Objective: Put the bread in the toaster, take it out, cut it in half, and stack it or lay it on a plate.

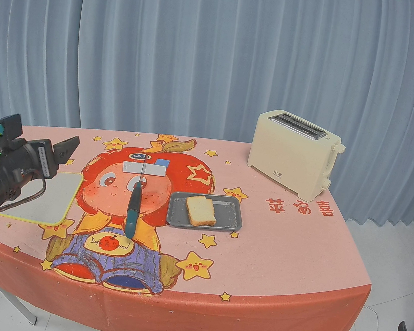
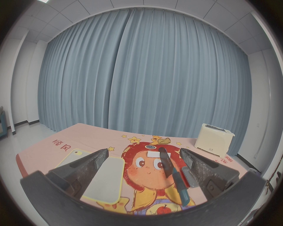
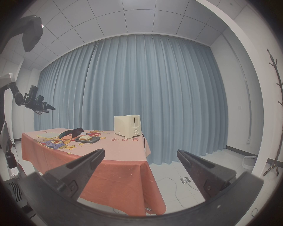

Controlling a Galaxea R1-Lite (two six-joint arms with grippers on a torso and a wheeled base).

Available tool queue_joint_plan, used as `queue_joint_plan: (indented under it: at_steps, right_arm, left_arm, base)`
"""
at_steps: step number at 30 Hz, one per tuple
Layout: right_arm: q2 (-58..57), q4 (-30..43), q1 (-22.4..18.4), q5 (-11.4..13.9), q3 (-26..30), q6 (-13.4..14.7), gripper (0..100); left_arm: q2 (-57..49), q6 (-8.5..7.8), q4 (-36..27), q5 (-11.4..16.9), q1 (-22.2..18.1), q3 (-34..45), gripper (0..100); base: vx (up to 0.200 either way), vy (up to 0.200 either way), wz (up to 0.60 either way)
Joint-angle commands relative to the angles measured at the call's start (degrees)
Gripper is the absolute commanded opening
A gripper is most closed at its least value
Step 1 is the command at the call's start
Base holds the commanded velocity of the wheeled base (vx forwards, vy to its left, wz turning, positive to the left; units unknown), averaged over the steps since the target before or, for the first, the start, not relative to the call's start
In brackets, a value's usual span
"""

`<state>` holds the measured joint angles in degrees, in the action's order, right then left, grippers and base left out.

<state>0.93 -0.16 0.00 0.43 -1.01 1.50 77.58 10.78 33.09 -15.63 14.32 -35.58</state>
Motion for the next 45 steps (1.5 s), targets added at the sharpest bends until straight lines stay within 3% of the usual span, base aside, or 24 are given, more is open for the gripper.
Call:
queue_joint_plan:
  at_steps: [1,6,14,31,38,45]
  right_arm:
    - [-0.40,-0.02,0.00,0.01,1.01,-0.01,100]
    - [-0.40,-0.02,0.00,0.01,1.01,-0.01,100]
    - [-0.49,-0.02,0.00,0.01,1.01,-0.01,100]
    - [-0.40,-0.02,0.00,0.01,1.01,-0.01,100]
    - [-0.40,-0.02,0.00,0.01,1.01,-0.01,100]
    - [-0.40,-0.02,0.00,0.01,1.01,-0.01,100]
  left_arm:
    - [-7.62,-0.49,1.72,-0.19,-0.79,7.11,100]
    - [-12.28,-0.58,1.72,-1.86,-0.88,12.73,100]
    - [-16.50,-1.28,1.72,-1.95,-0.88,18.53,100]
    - [-28.98,-2.16,1.19,-2.13,-0.96,23.54,100]
    - [-34.69,-2.34,1.10,-2.04,-5.18,26.53,100]
    - [-42.95,-2.34,0.93,-2.04,-5.89,32.95,100]
  base:
    - [0.000,0.000,0.00]
    - [0.000,0.000,0.00]
    - [0.000,0.000,0.00]
    - [0.000,0.000,0.00]
    - [0.000,0.000,0.00]
    - [0.000,0.000,0.00]
